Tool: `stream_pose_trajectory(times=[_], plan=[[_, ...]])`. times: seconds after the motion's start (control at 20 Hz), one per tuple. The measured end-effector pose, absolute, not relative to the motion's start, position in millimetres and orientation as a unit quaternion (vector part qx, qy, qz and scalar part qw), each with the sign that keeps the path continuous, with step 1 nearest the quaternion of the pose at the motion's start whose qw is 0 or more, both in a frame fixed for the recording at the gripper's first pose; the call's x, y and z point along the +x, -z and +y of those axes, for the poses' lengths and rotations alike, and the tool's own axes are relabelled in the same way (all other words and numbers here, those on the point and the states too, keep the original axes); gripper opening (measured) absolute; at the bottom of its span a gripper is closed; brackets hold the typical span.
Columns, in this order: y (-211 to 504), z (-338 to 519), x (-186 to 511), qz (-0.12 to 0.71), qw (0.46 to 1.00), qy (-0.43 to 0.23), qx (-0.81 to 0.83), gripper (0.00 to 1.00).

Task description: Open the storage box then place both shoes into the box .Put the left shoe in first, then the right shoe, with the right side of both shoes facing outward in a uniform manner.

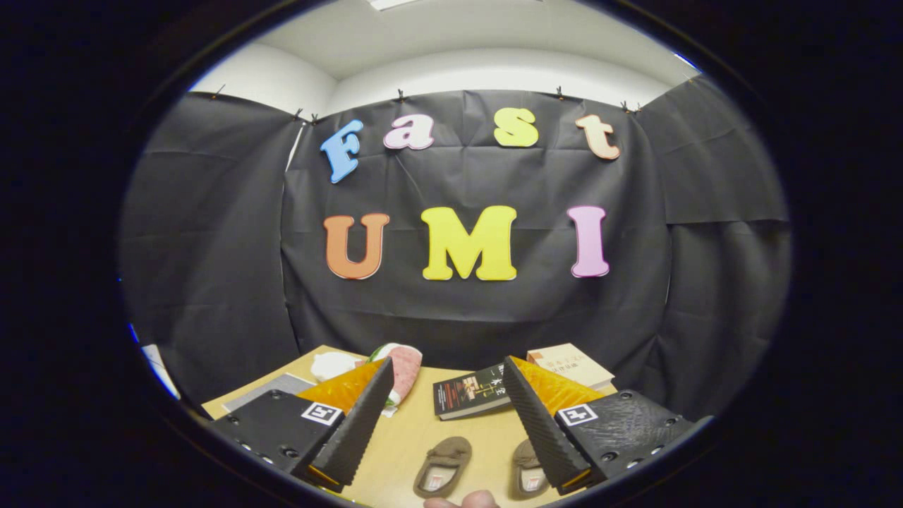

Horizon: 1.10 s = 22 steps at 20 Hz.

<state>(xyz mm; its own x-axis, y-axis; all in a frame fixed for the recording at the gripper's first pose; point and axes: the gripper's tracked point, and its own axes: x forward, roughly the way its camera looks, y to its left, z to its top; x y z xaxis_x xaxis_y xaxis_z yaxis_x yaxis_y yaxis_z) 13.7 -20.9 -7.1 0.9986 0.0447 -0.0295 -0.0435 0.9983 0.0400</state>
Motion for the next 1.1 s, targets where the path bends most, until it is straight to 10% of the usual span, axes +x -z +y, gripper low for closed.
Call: stream_pose_trajectory(times=[1.1], plan=[[150.6, 112.8, 41.8, 0.153, 0.971, -0.144, 0.113, 0.96]])
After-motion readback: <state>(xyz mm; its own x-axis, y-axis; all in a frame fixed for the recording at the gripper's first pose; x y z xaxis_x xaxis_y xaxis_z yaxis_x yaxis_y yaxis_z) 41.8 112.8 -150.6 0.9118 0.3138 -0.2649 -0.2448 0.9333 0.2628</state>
